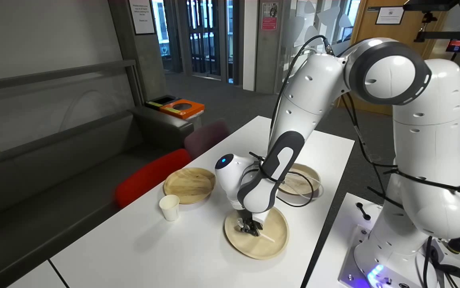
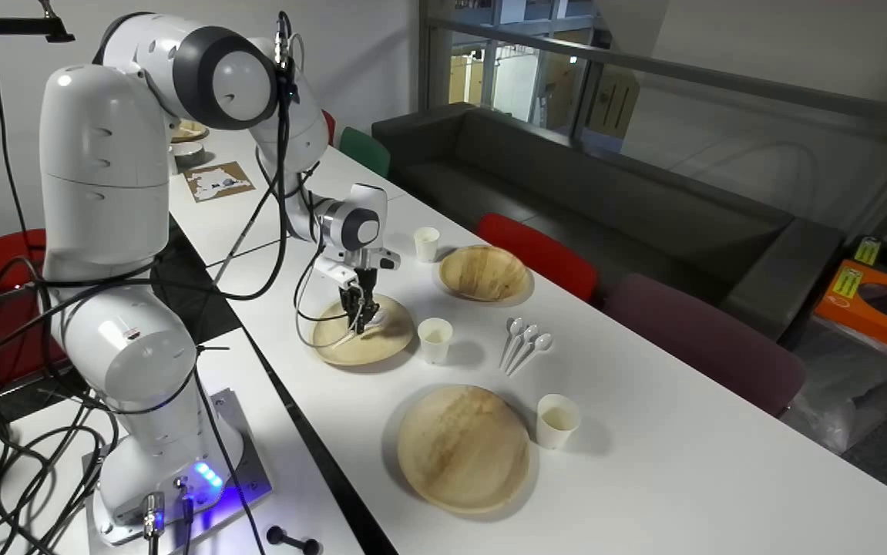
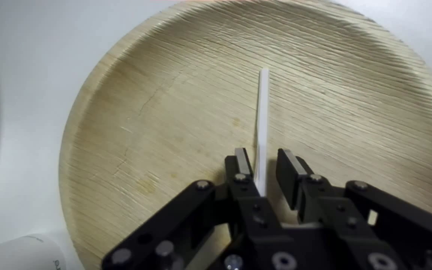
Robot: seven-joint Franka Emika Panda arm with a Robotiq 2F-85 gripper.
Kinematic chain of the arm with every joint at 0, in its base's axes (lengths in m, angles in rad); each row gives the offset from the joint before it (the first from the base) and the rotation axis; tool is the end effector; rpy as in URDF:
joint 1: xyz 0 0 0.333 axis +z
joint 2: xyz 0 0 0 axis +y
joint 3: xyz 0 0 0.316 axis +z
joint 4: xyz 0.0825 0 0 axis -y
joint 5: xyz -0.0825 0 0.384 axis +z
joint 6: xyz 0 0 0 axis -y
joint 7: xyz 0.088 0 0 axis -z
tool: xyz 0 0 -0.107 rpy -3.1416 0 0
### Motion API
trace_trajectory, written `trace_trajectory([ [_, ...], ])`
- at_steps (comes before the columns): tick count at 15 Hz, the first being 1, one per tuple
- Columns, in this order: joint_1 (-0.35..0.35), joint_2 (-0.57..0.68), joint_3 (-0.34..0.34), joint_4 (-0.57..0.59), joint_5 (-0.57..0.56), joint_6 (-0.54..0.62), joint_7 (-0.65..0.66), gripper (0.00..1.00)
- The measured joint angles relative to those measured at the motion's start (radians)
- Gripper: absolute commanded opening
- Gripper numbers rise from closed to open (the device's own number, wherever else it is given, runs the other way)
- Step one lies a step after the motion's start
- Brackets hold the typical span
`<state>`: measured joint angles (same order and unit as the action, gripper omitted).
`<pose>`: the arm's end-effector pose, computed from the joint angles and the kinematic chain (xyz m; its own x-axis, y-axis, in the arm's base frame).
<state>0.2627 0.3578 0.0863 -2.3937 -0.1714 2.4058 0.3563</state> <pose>0.4289 0.1582 0.1465 0.9463 0.1090 -0.3043 0.1609 -0.9754 0.1509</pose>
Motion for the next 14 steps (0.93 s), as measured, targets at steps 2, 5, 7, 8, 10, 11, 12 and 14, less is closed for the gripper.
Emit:
trace_trajectory([
  [2,-0.001,0.000,0.000,0.000,0.001,0.000,0.000,0.76],
  [5,-0.002,0.000,0.000,0.000,0.001,0.000,0.000,0.93],
  [7,-0.002,0.000,0.000,0.000,0.001,0.000,0.000,1.00],
  [8,-0.001,-0.001,0.000,0.000,0.001,0.000,0.000,1.00],
  [10,0.003,-0.011,0.001,-0.003,0.000,-0.025,0.004,1.00],
  [11,0.007,-0.020,0.002,-0.008,0.000,-0.039,0.008,1.00],
  [12,0.012,-0.035,0.004,-0.017,0.000,-0.053,0.010,1.00],
  [14,0.015,-0.073,0.016,-0.041,0.000,-0.079,0.012,1.00],
])
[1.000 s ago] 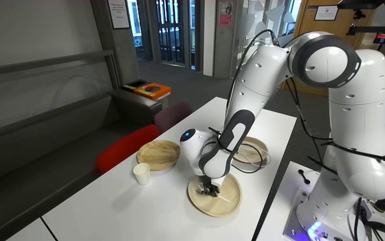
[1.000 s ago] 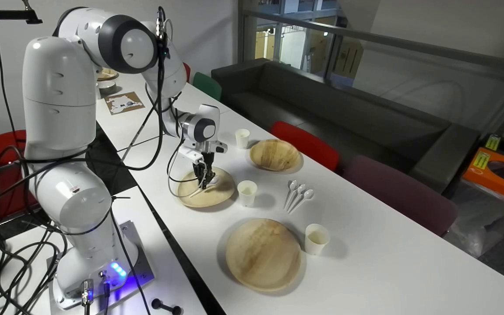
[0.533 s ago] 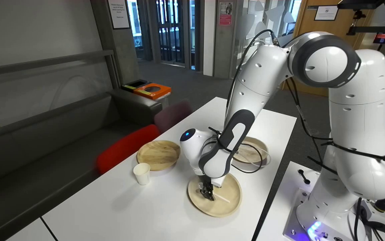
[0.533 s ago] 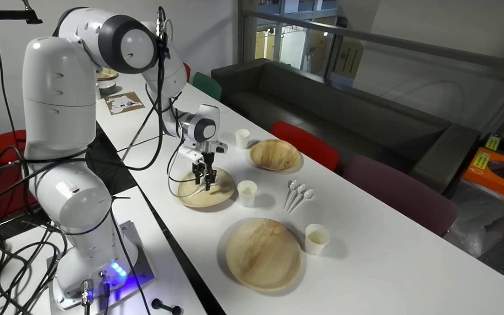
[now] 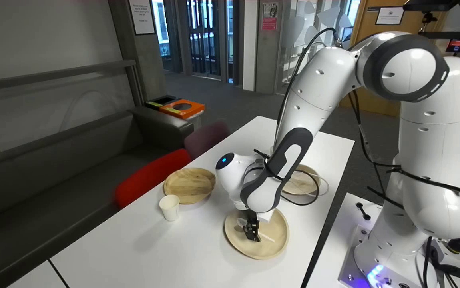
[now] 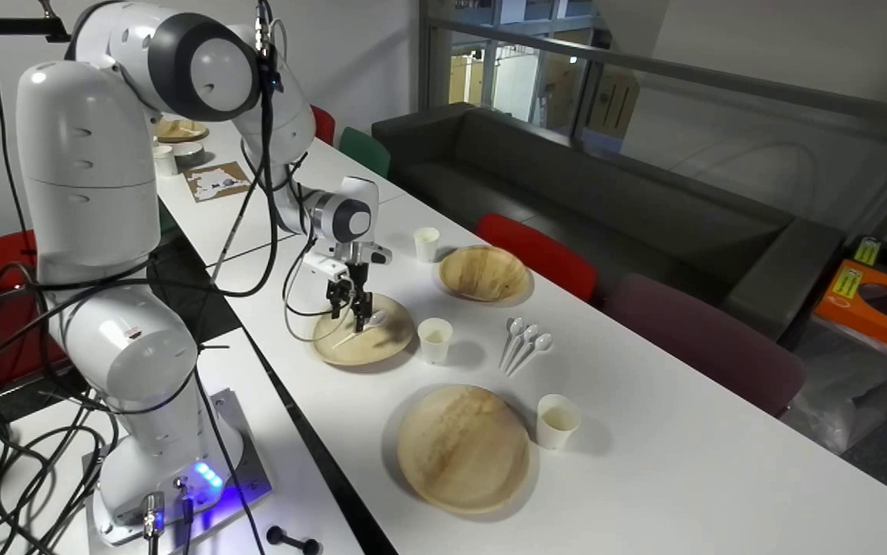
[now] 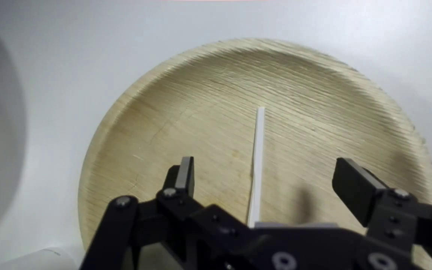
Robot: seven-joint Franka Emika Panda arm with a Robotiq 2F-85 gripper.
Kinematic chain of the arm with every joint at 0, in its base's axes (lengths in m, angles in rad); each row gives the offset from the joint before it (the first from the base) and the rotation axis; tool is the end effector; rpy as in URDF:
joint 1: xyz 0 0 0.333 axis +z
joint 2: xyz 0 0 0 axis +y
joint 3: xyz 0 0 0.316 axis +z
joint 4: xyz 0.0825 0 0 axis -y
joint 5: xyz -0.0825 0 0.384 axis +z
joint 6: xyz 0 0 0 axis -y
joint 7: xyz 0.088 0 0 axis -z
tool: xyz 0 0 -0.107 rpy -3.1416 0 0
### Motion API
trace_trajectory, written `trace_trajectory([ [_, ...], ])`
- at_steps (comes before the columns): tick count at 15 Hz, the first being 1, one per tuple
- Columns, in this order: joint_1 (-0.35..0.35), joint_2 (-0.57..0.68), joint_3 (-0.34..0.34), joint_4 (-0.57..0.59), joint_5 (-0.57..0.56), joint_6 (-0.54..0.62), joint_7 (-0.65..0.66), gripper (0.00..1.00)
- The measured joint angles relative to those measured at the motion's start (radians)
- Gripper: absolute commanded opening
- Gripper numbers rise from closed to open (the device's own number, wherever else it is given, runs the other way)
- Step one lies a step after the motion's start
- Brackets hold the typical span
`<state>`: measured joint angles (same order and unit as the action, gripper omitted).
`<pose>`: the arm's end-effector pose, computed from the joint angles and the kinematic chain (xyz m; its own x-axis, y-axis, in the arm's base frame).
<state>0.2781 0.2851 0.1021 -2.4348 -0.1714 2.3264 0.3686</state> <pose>0.4097 0.1638 0.1646 0.9327 0.1144 -0.3420 0.1834 -0.9670 0.1769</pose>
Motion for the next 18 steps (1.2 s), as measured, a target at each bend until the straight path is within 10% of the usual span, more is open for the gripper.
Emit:
trace_trajectory([
  [18,-0.007,-0.309,0.046,-0.067,0.000,-0.167,0.038,1.00],
])
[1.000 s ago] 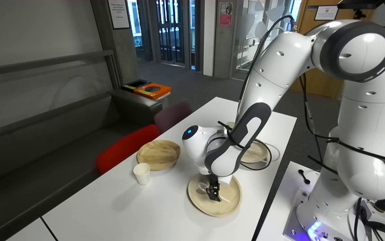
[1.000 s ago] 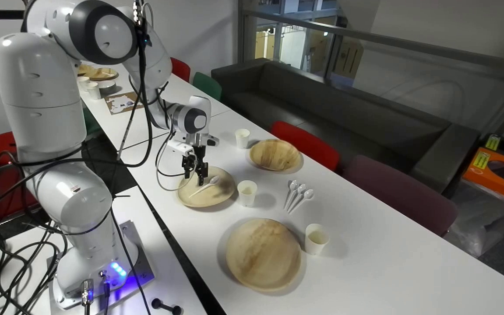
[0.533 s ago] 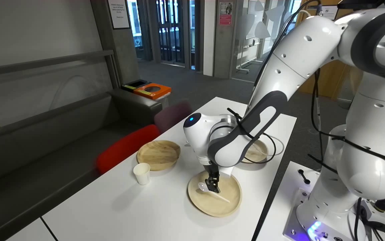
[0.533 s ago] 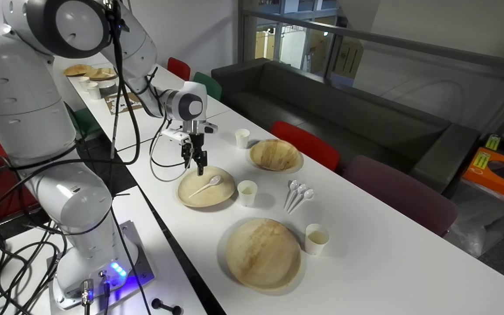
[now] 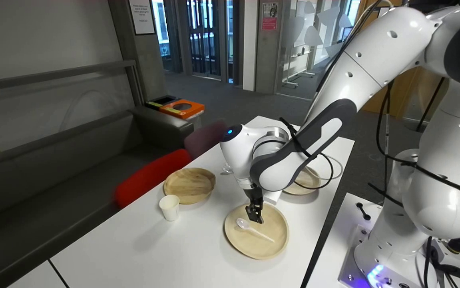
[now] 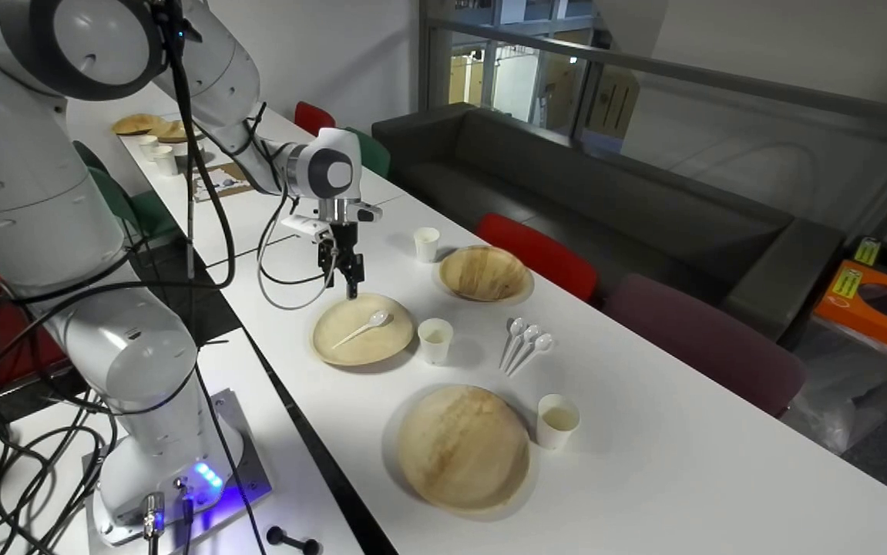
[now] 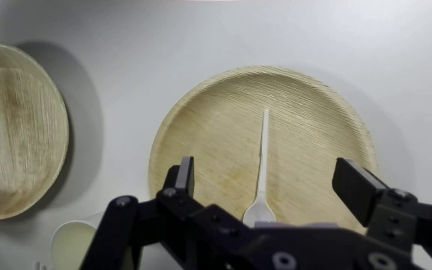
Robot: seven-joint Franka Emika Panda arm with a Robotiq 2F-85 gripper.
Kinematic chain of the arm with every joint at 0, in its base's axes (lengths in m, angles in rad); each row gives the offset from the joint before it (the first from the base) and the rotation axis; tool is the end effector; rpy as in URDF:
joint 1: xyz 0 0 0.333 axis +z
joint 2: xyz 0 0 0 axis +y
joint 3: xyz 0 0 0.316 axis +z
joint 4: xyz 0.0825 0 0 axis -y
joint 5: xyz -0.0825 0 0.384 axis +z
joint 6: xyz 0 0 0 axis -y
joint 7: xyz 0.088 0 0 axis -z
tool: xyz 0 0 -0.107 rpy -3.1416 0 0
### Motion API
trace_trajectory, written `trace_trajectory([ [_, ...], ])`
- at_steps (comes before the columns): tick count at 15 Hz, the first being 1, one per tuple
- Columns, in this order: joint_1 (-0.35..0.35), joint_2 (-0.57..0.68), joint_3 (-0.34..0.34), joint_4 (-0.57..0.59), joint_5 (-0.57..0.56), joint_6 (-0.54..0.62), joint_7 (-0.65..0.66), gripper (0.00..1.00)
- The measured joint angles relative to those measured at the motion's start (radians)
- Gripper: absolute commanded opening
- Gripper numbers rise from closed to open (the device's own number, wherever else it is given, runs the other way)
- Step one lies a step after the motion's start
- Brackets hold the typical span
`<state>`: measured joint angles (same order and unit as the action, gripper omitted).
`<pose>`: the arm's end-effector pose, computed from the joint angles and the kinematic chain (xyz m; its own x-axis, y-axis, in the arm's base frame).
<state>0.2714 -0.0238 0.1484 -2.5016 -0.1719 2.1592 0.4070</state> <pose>0.3928 0.1676 0.2703 0.9634 0.0974 -0.2497 0.1558 -0.9616 0.2262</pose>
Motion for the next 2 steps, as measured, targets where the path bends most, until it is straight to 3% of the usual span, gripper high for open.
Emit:
trace_trajectory([
  [2,0.000,0.000,0.000,0.000,0.000,0.000,0.000,1.00],
])
